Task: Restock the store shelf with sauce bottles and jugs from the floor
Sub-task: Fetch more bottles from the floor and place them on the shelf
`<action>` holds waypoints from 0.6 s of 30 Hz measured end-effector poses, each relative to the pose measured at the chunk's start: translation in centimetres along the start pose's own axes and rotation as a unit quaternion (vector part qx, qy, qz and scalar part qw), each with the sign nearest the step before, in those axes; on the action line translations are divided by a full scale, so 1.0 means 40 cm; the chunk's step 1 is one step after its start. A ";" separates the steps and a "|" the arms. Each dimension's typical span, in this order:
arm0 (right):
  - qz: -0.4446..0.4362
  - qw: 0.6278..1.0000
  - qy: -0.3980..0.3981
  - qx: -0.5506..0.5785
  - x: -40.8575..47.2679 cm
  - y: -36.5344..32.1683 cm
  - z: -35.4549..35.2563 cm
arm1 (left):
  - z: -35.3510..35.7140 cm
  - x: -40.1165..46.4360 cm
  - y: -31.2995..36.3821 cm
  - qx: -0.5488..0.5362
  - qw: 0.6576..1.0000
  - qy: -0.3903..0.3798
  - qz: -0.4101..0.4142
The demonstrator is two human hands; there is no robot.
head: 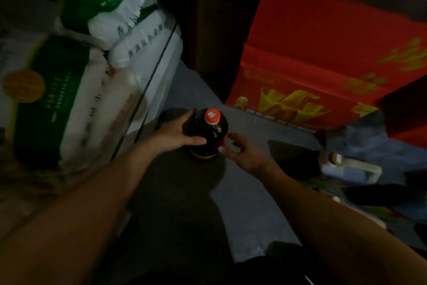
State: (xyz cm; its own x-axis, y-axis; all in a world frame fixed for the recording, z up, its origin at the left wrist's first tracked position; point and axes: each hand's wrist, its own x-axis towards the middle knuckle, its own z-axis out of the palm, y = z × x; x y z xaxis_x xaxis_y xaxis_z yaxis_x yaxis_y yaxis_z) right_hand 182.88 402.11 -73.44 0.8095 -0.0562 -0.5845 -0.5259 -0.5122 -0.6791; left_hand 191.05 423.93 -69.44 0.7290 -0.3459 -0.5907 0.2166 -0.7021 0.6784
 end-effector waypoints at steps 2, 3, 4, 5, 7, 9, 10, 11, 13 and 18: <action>-0.024 0.997 0.000 0.069 0.042 0.038 0.021 | 0.006 0.044 -0.025 -0.038 0.998 -0.029 0.030; -0.031 0.994 0.002 0.109 0.055 0.049 0.030 | 0.009 0.060 -0.040 -0.062 0.997 -0.034 0.044; -0.035 0.990 0.003 0.140 0.063 0.058 0.038 | 0.014 0.068 -0.049 -0.090 0.994 -0.038 0.052; -0.039 0.985 0.004 0.169 0.072 0.069 0.046 | 0.019 0.069 -0.053 -0.115 0.991 -0.039 0.061; -0.041 0.977 -0.005 0.211 0.082 0.091 0.062 | 0.031 0.073 -0.064 -0.154 0.985 -0.034 0.075; -0.044 0.974 -0.027 0.222 0.086 0.107 0.081 | 0.041 0.075 -0.071 -0.183 0.979 -0.026 0.086; -0.051 0.975 -0.035 0.213 0.086 0.111 0.092 | 0.046 0.077 -0.073 -0.198 0.976 -0.019 0.091; -0.061 0.976 -0.040 0.207 0.093 0.120 0.104 | 0.052 0.079 -0.071 -0.209 0.973 -0.007 0.096; -0.078 0.975 -0.039 0.205 0.103 0.120 0.125 | 0.066 0.086 -0.067 -0.229 0.968 0.018 0.106; -0.089 0.963 -0.006 0.255 0.124 0.103 0.133 | 0.090 0.080 -0.041 -0.273 0.954 0.062 0.105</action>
State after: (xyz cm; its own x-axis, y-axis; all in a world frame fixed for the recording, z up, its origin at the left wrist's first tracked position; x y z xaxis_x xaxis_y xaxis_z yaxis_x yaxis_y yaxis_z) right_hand 183.36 404.29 -81.49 0.8971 0.0056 -0.4417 -0.4415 -0.0247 -0.8969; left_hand 190.69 421.73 -74.01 0.8574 -0.3433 -0.3835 0.3385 -0.1852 0.9226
